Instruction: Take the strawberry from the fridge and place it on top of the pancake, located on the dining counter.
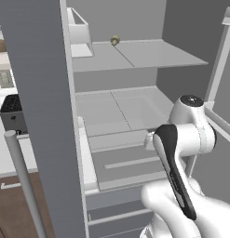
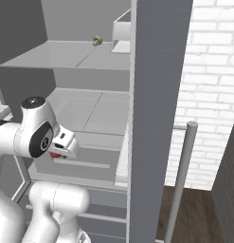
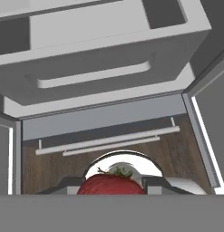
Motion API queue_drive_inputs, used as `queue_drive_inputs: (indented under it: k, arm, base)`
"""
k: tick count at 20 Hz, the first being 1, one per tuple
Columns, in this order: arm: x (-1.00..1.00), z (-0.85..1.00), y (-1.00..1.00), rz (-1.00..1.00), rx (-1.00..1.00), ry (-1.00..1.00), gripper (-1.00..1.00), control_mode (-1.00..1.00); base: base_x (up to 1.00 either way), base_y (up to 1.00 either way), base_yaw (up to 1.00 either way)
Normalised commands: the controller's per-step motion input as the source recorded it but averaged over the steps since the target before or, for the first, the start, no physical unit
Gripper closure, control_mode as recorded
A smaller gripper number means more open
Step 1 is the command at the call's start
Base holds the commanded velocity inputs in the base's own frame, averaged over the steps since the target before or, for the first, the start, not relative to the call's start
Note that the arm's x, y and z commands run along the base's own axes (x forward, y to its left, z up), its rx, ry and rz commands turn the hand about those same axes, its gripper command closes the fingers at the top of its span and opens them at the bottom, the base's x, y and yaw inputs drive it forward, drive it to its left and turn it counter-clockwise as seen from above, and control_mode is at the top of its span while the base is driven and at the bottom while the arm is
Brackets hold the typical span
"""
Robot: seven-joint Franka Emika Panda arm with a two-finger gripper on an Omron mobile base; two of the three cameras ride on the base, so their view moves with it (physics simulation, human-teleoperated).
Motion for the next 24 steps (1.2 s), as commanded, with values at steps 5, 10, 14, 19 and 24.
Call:
queue_drive_inputs:
  k: [5,10,14,19,24]
  arm:
    - [0.0,0.0,0.0,0.0,0.0,0.0,1.0,-1.0]
    - [-0.04,0.0,0.0,0.0,0.0,0.0,1.0,1.0]
    - [0.0,0.0,0.0,0.0,0.0,0.0,1.0,1.0]
    - [0.0,0.0,0.0,0.0,0.0,0.0,1.0,1.0]
    - [0.0,0.0,0.0,0.0,0.0,0.0,1.0,1.0]
  base:
    - [0.0,0.0,0.0]
    - [-0.23,0.0,0.0]
    - [-0.97,0.03,-0.09]
    - [-0.99,0.02,-0.44]
    - [-0.36,-0.08,-0.74]
